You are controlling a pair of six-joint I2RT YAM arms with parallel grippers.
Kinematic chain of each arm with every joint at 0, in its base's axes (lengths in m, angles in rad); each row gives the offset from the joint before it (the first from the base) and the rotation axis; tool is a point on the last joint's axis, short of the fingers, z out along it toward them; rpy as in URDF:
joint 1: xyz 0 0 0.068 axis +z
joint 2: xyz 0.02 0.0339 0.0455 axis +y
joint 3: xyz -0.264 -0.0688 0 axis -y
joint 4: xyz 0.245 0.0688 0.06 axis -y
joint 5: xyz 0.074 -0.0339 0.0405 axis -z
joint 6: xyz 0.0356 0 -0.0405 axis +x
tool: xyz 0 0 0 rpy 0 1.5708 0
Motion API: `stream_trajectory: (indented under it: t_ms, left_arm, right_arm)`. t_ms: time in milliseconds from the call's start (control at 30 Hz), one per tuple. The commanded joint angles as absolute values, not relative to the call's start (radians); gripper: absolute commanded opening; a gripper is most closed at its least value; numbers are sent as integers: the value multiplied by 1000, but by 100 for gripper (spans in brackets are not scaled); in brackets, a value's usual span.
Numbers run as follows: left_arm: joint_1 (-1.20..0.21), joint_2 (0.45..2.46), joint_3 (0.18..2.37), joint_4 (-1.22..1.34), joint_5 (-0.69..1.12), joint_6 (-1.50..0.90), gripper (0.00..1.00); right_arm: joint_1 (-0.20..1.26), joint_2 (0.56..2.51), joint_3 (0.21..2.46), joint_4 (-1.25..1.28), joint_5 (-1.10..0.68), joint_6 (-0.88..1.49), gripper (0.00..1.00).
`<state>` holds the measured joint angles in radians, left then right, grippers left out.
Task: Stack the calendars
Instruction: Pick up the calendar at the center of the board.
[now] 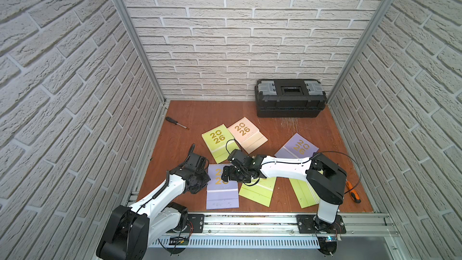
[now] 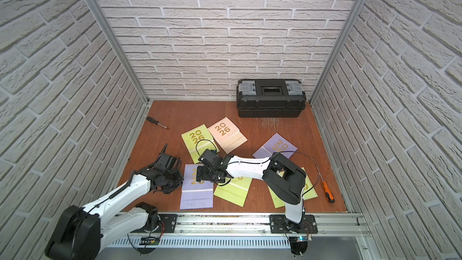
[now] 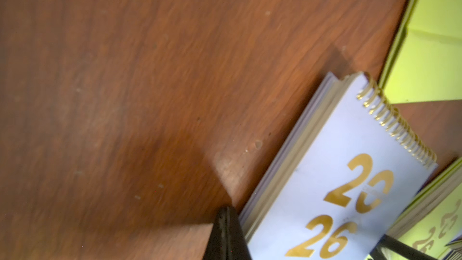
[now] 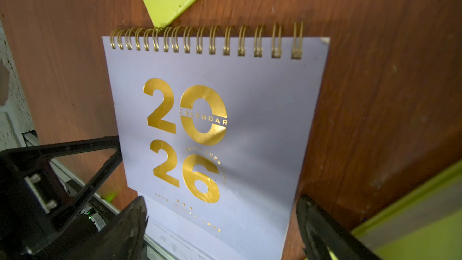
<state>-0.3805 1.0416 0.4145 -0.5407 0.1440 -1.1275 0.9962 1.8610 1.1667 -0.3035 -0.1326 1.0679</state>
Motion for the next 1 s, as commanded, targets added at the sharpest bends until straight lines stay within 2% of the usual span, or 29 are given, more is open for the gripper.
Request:
stream_trajectory:
  t_ms: [0, 567, 967]
  left_arm:
    - [-374, 1065, 378, -511, 162, -1134, 0]
    - [-365, 1075, 332, -508, 165, -1129, 0]
    - [-331, 1054, 347, -577, 149, -1080, 0]
  right_arm:
    - [990, 1881, 1144, -257, -151, 1092, 94]
    - [981, 1832, 1019, 117, -290, 1161, 93]
    - [986, 1776, 950, 306, -316, 1197, 86]
